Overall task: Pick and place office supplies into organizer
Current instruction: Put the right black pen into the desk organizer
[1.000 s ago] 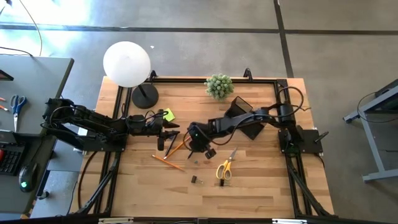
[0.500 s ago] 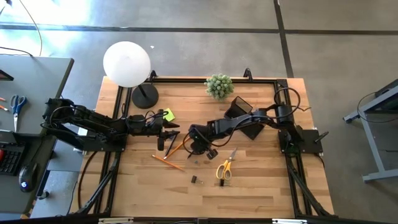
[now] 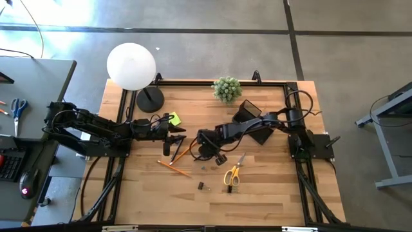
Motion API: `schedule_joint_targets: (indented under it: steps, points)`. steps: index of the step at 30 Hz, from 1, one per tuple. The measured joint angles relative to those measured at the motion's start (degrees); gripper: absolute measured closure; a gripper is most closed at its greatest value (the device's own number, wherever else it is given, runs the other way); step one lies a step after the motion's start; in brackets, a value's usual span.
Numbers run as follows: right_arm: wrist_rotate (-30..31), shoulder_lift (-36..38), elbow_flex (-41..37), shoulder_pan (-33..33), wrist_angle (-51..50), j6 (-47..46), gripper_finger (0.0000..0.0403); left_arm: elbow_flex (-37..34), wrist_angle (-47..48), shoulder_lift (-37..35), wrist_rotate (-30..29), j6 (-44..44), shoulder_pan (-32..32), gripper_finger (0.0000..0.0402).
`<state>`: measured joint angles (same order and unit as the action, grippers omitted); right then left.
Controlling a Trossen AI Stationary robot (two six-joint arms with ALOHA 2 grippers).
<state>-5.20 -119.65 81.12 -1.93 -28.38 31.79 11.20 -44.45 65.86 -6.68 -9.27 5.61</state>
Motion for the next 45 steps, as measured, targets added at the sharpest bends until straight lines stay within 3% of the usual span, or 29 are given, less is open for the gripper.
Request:
schedule_joint_targets:
  steps: [3, 10, 17, 21, 26, 30, 34, 37, 43, 45]
  points:
    - [1.5, 2.2, -0.2, 0.0, -4.4, -1.7, 0.0394, 0.0, 0.0, 0.0, 0.0, 0.0, 0.0, 0.0273]
    - [12.5, 11.4, -0.1, 1.9, -16.1, -9.1, 0.0402, 0.0, 0.0, 0.0, 0.0, -0.1, 0.0, 0.0273]
    - [10.1, 17.7, 0.0, 5.5, -11.0, -11.8, 0.0395, 0.0, -0.8, 0.0, 0.0, -0.2, 0.0, 0.0273]
    - [7.8, 14.1, 0.0, 7.0, -4.6, -5.7, 0.0369, 0.0, -1.0, 0.0, 0.0, -0.2, 0.0, 0.0273]
    - [5.7, 5.5, 0.0, 8.1, 3.6, 0.2, 0.0302, 0.0, -0.9, 0.0, 0.0, -0.1, 0.0, 0.0273]
    - [5.4, -0.7, 0.7, 8.7, 3.7, 1.7, 0.0256, 0.0, -0.2, 0.0, 0.0, 0.1, 0.0, 0.0273]
    - [4.0, -2.8, 1.5, 9.5, 3.5, 2.6, 0.024, 0.0, 0.1, 0.0, 0.0, 1.0, 0.0, 0.0273]
    - [4.0, -3.0, 1.5, 9.8, 2.3, 2.6, 0.0261, 0.0, 0.5, 0.0, 0.0, 1.1, 0.0, 0.0273]
    - [1.4, -2.7, 1.5, 9.8, 0.3, 2.8, 0.0377, 0.0, 0.7, 0.0, -0.4, 1.1, 0.0, 0.0273]
    - [-0.1, -2.6, 1.4, 9.9, -1.5, 2.3, 0.0388, 0.0, 0.6, 0.0, -0.4, 1.1, 0.0, 0.0273]
